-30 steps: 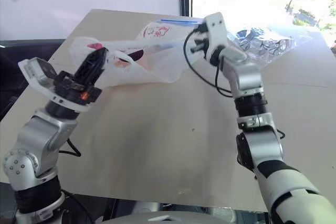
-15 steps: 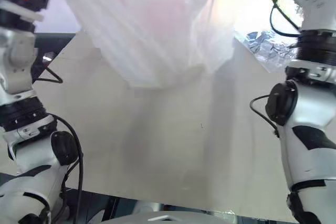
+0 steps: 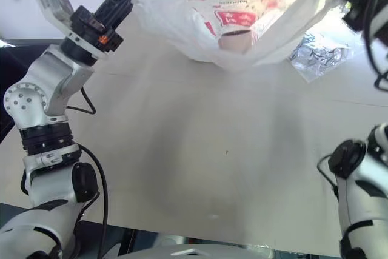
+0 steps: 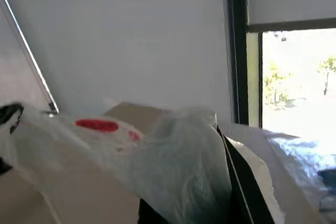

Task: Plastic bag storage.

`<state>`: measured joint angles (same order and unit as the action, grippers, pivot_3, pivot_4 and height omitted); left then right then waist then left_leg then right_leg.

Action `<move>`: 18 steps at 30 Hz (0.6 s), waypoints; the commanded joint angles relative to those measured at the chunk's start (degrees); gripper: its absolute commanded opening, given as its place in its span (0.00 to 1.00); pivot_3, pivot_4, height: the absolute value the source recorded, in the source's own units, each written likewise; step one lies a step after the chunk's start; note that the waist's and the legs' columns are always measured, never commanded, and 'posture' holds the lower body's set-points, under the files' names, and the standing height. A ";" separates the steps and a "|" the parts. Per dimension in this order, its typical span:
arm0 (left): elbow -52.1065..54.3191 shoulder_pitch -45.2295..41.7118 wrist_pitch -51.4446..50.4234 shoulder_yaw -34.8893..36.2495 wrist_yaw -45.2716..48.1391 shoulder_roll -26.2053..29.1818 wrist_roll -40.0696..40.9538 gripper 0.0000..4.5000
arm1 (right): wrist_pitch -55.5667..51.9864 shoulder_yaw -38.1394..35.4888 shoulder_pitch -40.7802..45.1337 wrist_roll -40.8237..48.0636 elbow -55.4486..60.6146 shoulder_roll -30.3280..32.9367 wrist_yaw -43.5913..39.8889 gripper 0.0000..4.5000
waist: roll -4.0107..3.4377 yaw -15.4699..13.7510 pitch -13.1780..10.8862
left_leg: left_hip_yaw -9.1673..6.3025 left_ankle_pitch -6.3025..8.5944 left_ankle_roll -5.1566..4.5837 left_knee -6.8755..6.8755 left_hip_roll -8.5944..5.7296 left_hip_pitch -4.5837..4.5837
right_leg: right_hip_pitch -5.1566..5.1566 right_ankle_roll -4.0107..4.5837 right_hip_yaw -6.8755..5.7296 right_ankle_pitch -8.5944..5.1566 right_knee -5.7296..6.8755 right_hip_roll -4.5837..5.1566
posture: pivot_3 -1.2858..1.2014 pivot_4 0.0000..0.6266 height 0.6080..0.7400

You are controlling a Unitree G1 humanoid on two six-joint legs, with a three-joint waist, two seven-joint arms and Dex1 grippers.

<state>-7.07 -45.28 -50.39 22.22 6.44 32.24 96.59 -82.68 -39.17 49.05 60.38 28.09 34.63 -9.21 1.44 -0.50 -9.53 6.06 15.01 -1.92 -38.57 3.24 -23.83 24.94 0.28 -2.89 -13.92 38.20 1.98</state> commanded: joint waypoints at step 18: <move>28.64 37.78 13.51 -10.63 26.46 2.07 -40.07 0.13 | 37.09 17.60 -58.73 -28.01 12.04 12.34 -18.96 0.19 | -0.05 -0.09 0.09 | -0.05 -0.01 -0.02 0.00 0.01 0.23 | -0.26 -0.26 0.39 -0.19 -0.16 -0.29 | 0.52 0.24 1.00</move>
<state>18.26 -8.73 -39.38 9.38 29.49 33.44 57.28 -49.82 -20.60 -8.17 35.21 40.09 45.87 -26.14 1.39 -0.59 -9.44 6.02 15.00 -1.94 -38.59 3.25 -23.61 24.67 0.03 -2.49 -14.11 38.04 1.70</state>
